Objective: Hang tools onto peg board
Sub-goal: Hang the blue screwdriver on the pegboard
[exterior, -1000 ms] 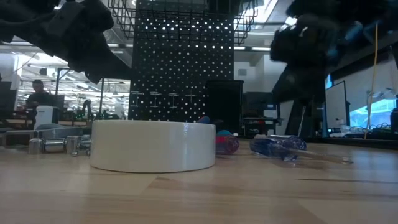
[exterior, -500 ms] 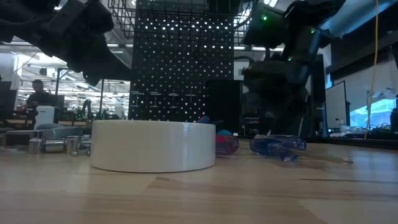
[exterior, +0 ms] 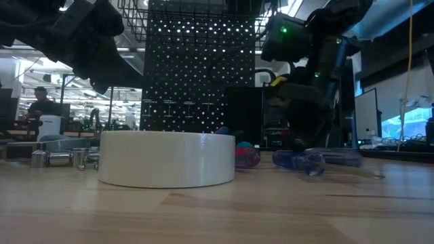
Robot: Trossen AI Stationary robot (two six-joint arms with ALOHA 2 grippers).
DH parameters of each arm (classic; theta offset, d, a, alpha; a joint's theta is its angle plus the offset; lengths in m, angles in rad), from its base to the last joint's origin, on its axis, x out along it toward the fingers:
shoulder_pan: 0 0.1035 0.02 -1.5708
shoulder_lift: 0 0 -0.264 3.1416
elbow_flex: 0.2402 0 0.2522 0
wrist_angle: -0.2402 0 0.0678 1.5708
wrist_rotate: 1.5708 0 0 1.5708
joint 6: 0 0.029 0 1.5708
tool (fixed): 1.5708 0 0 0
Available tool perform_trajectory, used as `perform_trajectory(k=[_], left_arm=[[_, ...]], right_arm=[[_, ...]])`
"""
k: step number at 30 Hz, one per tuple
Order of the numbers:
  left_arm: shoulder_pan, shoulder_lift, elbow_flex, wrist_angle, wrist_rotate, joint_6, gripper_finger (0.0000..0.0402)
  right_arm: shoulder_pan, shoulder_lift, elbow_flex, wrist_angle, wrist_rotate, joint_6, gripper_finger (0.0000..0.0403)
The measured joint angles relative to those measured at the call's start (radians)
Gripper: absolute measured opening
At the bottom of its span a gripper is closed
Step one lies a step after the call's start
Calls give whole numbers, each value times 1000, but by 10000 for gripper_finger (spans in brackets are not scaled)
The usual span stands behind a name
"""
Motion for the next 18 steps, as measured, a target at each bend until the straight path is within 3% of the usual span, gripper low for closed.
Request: perform_trajectory(k=[3,10,14,18], left_arm=[[0,0,0,0,0,0,1],[0,0,0,2,0,-75,1],[16,0,0,32,0,-36,2],[41,0,0,92,7,-27,33]], right_arm=[[0,0,0,-35,5,-86,132],[57,-42,-7,-101,98,-282,130],[108,-93,-15,-152,156,-413,130],[140,-145,-10,-107,233,-510,130]])
